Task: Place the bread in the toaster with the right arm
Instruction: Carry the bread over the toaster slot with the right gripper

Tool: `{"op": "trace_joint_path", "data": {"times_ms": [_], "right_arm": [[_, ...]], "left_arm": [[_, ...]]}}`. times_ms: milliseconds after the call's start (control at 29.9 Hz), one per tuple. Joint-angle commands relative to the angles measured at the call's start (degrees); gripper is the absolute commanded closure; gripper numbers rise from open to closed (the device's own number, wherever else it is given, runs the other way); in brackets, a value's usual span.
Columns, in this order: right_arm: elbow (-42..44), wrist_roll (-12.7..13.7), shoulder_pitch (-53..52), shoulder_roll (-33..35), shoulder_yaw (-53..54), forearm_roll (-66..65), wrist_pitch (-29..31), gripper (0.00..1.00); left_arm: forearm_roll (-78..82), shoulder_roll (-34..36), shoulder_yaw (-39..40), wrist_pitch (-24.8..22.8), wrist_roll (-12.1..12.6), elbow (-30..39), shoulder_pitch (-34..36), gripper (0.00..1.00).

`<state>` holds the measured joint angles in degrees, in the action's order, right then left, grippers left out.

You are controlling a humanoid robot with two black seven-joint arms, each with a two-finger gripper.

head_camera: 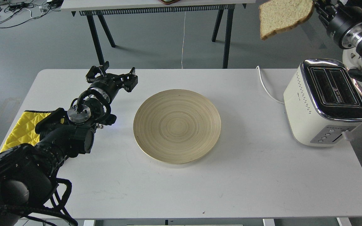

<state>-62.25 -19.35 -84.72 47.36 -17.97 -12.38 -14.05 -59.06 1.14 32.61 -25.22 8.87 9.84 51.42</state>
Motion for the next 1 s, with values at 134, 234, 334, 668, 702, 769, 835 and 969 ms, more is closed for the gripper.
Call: {"op": "trace_joint_path", "data": {"times_ms": [134,234,334,668,702,769,835,969], "right_arm": [[-6.0,0.8,-3.2,11.9,-0.2,-9.6,2.9,0.84],[-7.7,2.0,-3.4,16.2,-0.6,-14.6,4.3,0.84],[-7.8,2.3,-3.4,18.4,-2.4,-18.5,5.0,0.84],[-7.8,2.2,-3.4,21.3,-11.1,-21.5,5.3,0.85],[-7.8,2.2,-3.4,21.5,-11.5,-21.5,5.3,0.84],[-7.9,2.3,-3.4,21.9,-11.6,-21.8,5.4,0.84],[-8.1,2.4,-3.4,22.2,-11.9,-22.2,5.4,0.84],[-8.9,2.4,-3.4,22.2,-13.8,-22.8,5.3,0.85]], "left_arm": [[0.0,0.0,0.0,0.0,0.0,0.0,0.0,0.00],[0.0,0.0,0.0,0.0,0.0,0.0,0.0,0.00],[0.0,0.0,0.0,0.0,0.0,0.0,0.0,0.00],[0.0,-0.1,0.0,0.0,-0.1,0.0,0.0,0.00],[0.0,0.0,0.0,0.0,0.0,0.0,0.0,0.00],[0.0,0.0,0.0,0.0,0.0,0.0,0.0,0.00],[0.0,0.0,0.0,0.0,0.0,0.0,0.0,0.00],[0.0,0.0,0.0,0.0,0.0,0.0,0.0,0.00]]}}
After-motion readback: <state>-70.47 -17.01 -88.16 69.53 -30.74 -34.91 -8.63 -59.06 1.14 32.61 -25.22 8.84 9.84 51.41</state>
